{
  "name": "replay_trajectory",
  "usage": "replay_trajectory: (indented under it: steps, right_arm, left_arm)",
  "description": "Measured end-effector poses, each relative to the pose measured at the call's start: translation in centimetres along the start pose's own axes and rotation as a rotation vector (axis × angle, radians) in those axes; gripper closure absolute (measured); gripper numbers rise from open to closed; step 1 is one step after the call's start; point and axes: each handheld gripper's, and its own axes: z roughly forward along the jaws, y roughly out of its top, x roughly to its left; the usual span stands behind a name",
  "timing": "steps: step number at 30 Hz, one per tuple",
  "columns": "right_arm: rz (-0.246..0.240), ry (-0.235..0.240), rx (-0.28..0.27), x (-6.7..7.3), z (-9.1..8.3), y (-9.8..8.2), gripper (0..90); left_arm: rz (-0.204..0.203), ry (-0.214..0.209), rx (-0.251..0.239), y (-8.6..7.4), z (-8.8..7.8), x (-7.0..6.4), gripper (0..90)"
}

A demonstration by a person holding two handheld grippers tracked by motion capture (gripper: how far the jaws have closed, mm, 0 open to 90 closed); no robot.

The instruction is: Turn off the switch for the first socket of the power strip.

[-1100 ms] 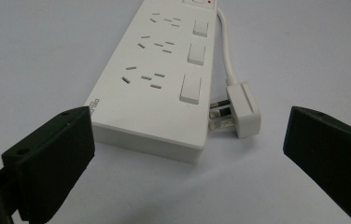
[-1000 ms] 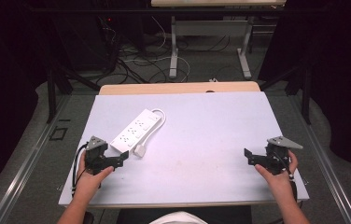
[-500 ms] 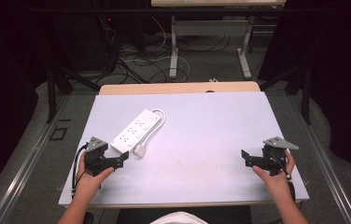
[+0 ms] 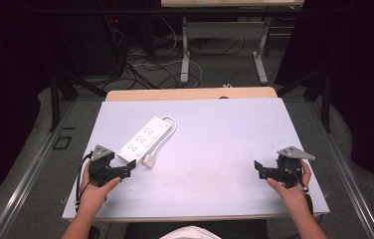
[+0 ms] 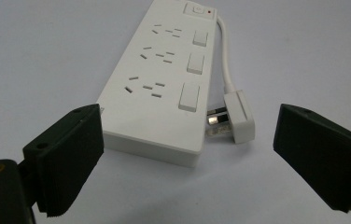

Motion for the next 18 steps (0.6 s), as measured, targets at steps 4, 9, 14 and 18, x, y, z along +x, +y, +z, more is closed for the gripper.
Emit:
replay_trajectory:
  steps: [4, 9, 14, 18]
  right_arm:
    - [-0.001, 0.013, 0.003, 0.0, 0.0, 0.0, 0.1]
    - [0.003, 0.011, 0.013, 0.2, 0.0, 0.0, 0.1]
    - [-0.002, 0.004, 0.013, 0.2, 0.3, -0.1, 0.1]
    - [-0.006, 0.005, 0.019, 0.2, 0.4, -0.2, 0.1]
  left_arm:
    - [0.000, 0.000, 0.005, 0.2, -0.1, -0.1, 10.7]
    - [0.001, 0.001, 0.001, 0.6, -0.3, -0.1, 15.5]
    - [0.009, 0.006, 0.003, 1.0, -0.4, -0.1, 16.5]
    - [0.017, 0.007, 0.009, 1.3, -0.4, -0.2, 18.9]
